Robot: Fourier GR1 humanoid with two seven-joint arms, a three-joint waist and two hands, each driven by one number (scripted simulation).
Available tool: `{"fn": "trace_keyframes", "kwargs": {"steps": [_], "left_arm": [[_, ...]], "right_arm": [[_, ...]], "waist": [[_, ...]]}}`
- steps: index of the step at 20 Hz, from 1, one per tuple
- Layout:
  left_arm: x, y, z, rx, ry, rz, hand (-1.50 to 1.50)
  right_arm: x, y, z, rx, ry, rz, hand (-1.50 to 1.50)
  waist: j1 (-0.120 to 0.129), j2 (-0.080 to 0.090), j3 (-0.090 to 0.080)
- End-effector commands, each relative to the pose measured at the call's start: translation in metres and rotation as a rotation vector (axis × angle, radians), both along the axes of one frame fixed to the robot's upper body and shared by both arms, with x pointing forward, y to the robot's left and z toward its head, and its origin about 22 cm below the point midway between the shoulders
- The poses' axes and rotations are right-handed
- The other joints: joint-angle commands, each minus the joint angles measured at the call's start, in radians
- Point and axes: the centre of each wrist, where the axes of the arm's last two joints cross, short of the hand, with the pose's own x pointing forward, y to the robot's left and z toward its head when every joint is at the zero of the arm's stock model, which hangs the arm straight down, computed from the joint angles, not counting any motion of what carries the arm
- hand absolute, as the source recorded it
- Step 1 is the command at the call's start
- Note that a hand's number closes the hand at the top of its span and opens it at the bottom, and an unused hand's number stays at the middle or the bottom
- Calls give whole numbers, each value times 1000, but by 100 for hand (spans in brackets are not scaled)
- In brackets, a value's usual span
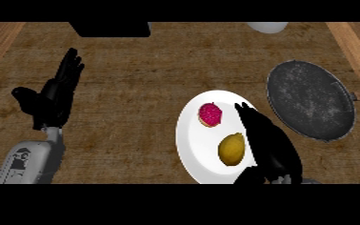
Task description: Pick the lemon from the plate and place it in the pan
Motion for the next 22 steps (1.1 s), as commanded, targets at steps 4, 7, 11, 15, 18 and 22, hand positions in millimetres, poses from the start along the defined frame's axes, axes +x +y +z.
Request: {"fn": "trace_keyframes", "kwargs": {"steps": [4,7,11,15,18,22], "left_arm": [[-5,-19,-6,-8,-2,-3,0],[-9,-2,0,-8,-6,-2,0],[0,11,-3,0,-9,7,0],[-13,-1,5,9,-6,-2,0],[-4,1,-20,7,4,11,0],[-9,-6,14,11,-7,4,0]], "right_arm": [[13,6,-17,-44,87,-22,-150],[21,17,-12,-66,72,-30,-150],[18,3,-38,-99,117,-9,-150],[33,31,-36,-97,137,0,-150],[15,12,-56,-90,168,-4,-150],[19,-3,-57,-74,180,45,150]], "waist": [[2,0,0],[3,0,0],[-1,1,0],[5,0,0],[-3,1,0],[0,-1,0]]}}
